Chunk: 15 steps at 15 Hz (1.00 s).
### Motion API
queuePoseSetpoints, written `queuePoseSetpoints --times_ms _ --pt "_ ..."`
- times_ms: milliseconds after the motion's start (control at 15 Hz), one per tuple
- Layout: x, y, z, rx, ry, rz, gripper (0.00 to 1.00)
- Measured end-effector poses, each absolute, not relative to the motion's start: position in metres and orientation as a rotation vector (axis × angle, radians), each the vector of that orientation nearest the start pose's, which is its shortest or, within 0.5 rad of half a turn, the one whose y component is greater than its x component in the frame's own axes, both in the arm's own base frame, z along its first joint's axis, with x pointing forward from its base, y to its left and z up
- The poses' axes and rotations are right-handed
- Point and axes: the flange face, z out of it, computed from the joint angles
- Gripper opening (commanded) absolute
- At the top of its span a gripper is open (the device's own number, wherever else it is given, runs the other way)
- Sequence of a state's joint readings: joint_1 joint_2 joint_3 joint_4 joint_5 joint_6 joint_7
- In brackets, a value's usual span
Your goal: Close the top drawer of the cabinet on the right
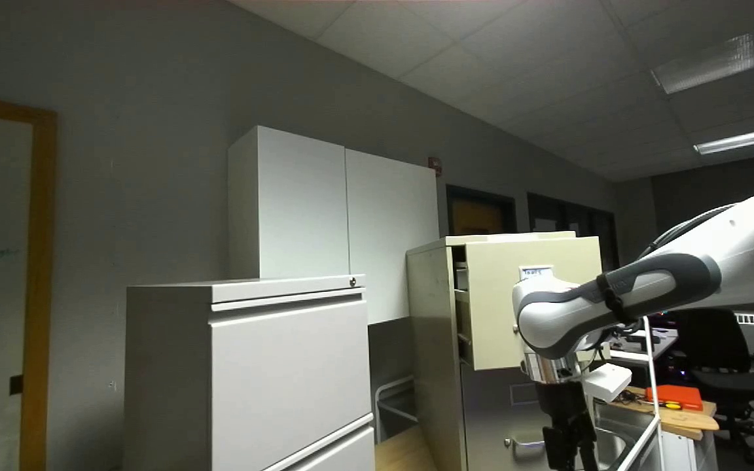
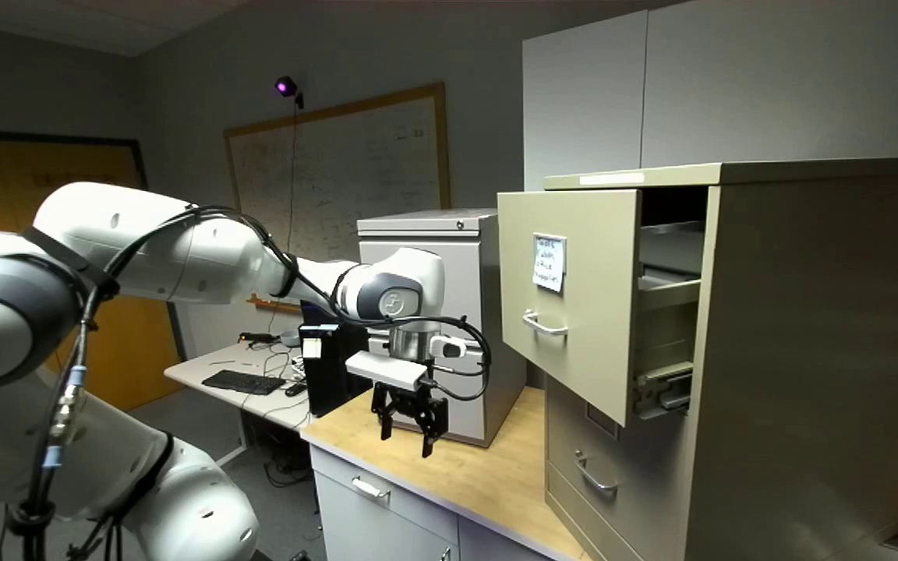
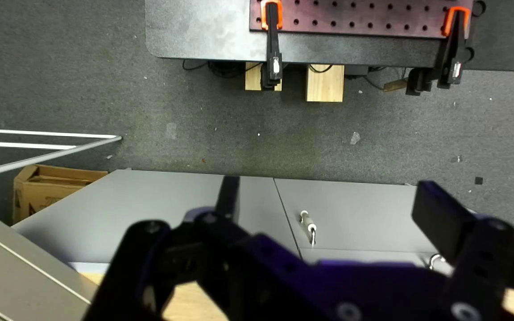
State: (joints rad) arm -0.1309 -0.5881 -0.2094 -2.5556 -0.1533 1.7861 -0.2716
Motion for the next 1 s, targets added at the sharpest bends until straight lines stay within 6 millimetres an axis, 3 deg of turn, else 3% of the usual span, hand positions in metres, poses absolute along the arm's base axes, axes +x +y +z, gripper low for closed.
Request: queuePoseSetpoints --times_ms 1000 --pt "0.3251 -0.1303 0.4434 -3.133 -0.036 0.303 1.0"
